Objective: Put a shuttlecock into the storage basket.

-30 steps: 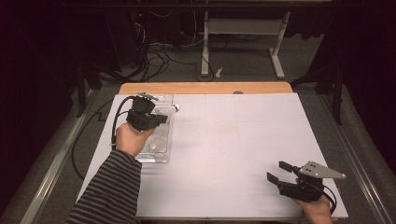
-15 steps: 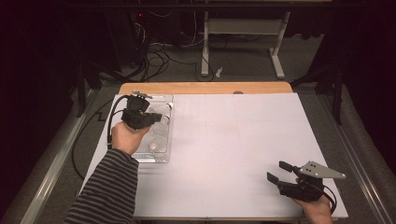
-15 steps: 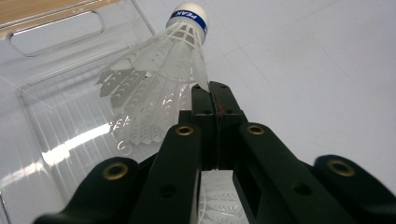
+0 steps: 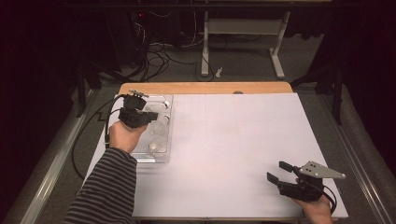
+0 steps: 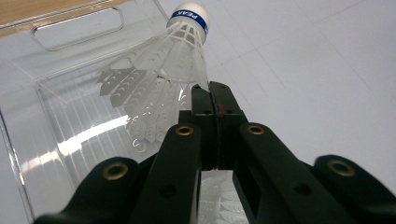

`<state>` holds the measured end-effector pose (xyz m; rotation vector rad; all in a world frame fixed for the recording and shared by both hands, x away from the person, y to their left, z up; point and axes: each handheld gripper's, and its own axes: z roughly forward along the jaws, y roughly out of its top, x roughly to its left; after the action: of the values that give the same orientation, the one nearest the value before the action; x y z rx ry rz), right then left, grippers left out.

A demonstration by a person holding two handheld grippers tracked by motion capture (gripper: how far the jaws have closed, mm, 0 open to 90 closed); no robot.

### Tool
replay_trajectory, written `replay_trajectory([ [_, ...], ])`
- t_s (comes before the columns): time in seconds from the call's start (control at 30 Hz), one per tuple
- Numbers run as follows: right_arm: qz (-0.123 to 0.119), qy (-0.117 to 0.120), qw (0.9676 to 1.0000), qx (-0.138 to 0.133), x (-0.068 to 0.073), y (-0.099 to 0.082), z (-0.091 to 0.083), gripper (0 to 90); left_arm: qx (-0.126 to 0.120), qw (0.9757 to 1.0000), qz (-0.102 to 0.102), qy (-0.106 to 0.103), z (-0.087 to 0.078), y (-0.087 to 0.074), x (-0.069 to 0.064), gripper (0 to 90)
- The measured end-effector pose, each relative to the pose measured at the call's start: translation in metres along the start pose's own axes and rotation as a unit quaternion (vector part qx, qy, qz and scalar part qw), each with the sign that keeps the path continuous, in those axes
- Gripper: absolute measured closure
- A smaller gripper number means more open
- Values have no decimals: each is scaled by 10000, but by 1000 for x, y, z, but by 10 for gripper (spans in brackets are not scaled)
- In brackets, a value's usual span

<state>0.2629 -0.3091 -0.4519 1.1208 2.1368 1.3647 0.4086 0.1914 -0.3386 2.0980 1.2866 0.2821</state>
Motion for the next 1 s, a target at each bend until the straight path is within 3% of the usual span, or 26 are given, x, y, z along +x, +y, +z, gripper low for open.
replay_trajectory([
  [1.0, 19, 10, 10000, 14, 0, 0, 0, 318, 39, 9984, -483, 305, 14, 5, 27, 899],
])
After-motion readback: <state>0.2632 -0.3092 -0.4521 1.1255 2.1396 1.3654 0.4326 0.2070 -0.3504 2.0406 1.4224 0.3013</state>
